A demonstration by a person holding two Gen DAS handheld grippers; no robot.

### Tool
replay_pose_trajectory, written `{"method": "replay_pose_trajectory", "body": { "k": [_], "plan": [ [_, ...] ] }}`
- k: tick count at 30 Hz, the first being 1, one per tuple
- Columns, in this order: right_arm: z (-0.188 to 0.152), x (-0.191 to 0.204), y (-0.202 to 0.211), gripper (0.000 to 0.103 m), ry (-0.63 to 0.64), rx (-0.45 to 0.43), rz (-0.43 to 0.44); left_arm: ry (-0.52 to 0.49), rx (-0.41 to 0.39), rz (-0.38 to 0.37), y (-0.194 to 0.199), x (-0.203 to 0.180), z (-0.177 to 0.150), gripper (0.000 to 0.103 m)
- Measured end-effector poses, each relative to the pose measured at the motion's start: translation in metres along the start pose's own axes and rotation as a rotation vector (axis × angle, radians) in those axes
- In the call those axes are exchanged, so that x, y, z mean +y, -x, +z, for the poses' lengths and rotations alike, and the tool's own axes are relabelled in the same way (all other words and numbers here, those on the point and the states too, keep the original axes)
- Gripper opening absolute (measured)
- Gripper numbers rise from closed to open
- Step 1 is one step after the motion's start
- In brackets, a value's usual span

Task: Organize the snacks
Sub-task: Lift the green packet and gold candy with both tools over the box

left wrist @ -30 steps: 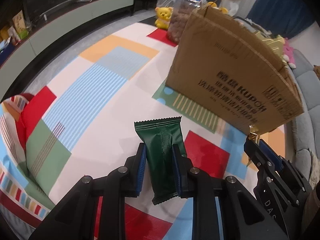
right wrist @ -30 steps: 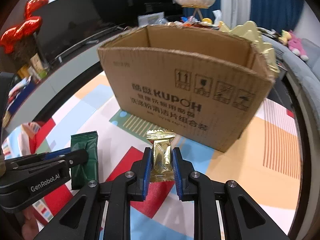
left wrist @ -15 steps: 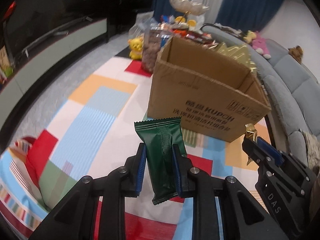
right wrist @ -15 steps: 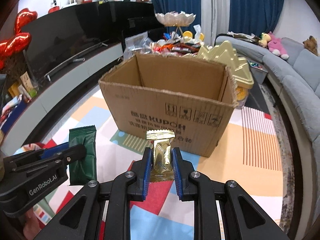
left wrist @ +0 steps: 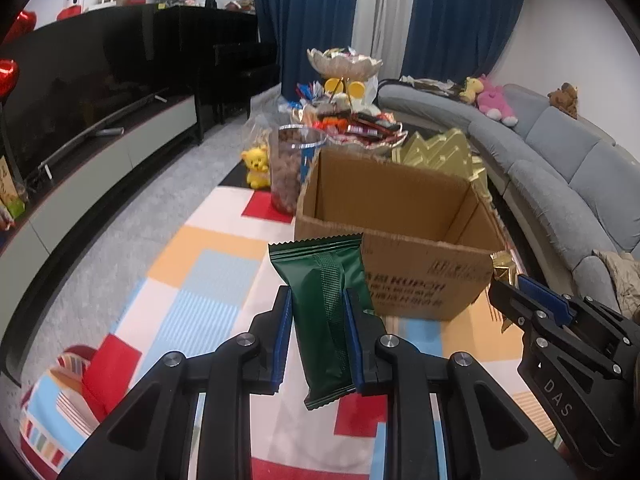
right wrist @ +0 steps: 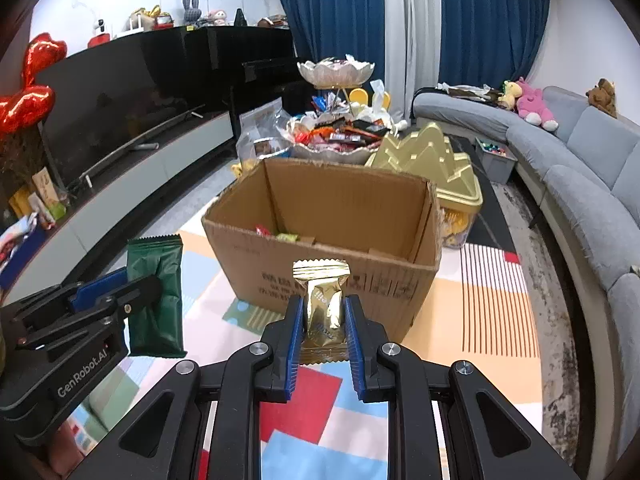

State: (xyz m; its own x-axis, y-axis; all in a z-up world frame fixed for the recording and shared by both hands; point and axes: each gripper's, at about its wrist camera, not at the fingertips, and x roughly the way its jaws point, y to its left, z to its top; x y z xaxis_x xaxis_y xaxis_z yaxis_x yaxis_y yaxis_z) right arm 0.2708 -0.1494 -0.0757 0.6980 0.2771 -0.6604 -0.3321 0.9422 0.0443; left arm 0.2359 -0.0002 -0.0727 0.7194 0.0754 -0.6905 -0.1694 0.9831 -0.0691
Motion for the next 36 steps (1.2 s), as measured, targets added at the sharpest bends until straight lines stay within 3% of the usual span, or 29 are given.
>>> {"method": "replay_pose_trajectory", "body": {
  "k": [16, 36],
  "plan": [
    [0.037, -0.004, 0.013, 0.022, -0.036, -0.053, -0.050, -0.055, -0.072, -0.042, 0.006, -0.012, 0.052, 0.025],
    [0.079, -0.010, 0.005, 0.022, -0.042, -0.093, -0.084, -0.119, -0.112, -0.063, -0.018, -0.025, 0.098, 0.025]
  ]
}}
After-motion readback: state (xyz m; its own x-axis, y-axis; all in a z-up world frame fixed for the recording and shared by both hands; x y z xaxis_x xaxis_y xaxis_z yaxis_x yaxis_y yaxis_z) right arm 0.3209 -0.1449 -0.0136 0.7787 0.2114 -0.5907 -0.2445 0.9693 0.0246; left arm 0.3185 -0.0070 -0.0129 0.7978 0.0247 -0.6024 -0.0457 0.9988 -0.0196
